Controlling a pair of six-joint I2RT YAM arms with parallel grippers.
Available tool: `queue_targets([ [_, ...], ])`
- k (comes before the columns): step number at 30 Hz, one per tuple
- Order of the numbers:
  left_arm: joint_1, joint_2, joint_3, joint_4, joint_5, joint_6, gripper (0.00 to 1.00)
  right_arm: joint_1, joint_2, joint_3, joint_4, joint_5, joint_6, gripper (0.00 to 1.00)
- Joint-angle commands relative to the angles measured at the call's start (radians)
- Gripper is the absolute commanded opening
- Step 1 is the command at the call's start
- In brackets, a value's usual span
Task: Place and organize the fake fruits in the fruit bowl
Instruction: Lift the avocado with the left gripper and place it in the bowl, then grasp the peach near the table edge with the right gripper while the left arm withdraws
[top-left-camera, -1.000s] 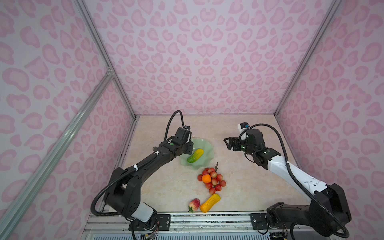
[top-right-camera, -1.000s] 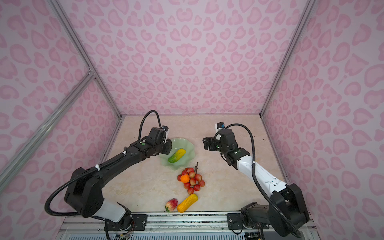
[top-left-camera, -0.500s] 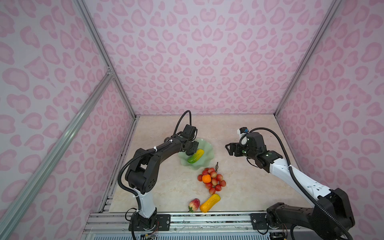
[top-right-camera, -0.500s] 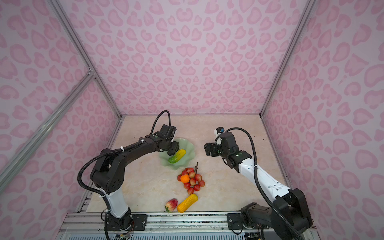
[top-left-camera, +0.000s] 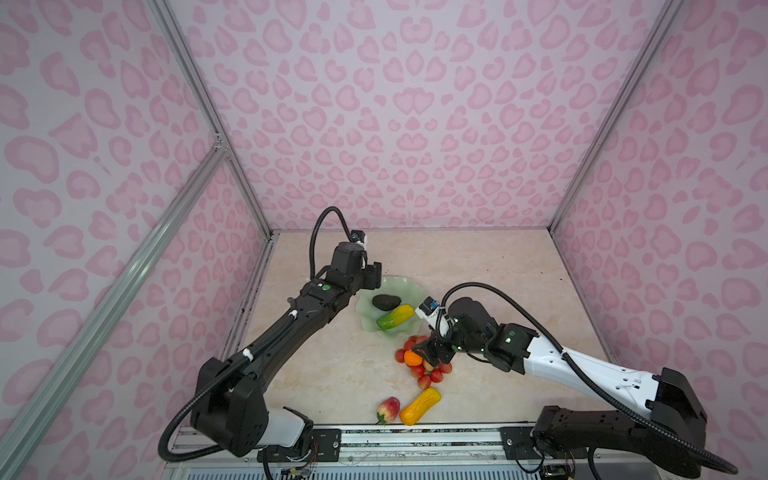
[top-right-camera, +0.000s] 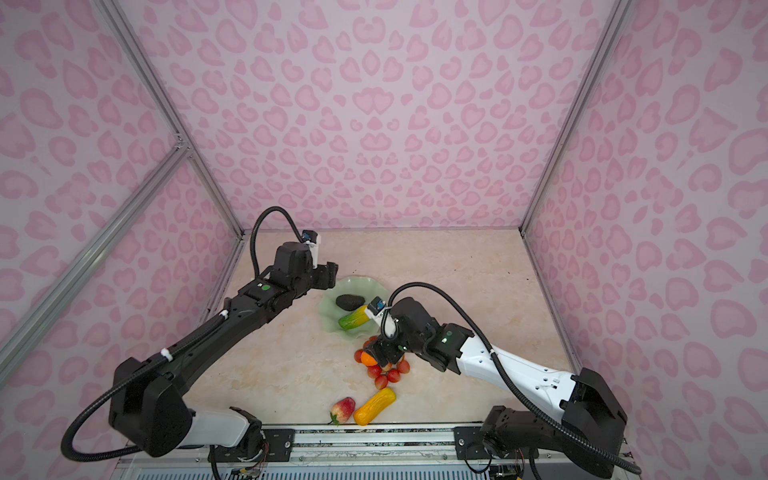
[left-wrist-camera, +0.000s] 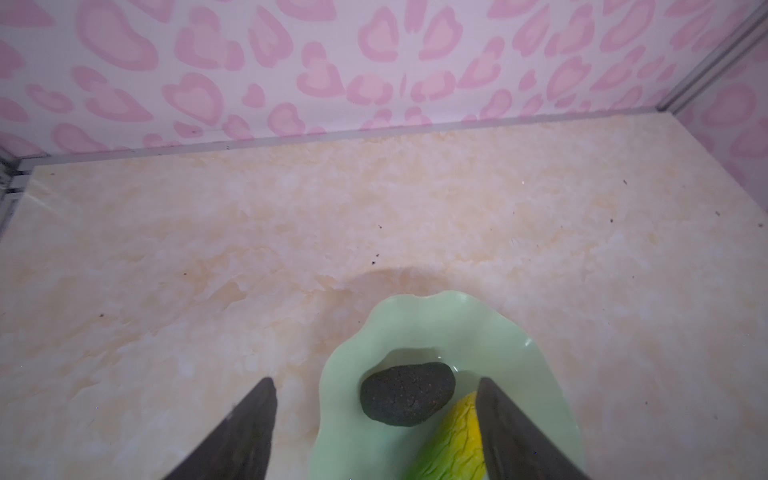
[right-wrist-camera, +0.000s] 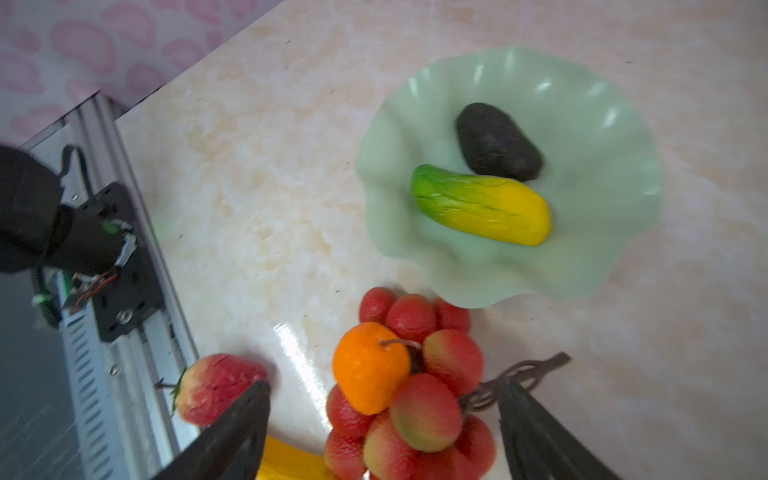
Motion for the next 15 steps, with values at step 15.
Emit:
queue_targets([
  [15,0.202,-0.635,-0.463,0.057,-0.121,-0.2,0.93,0.387,0.442,0.193,-0.149,-0.004,-0.297,0.82],
])
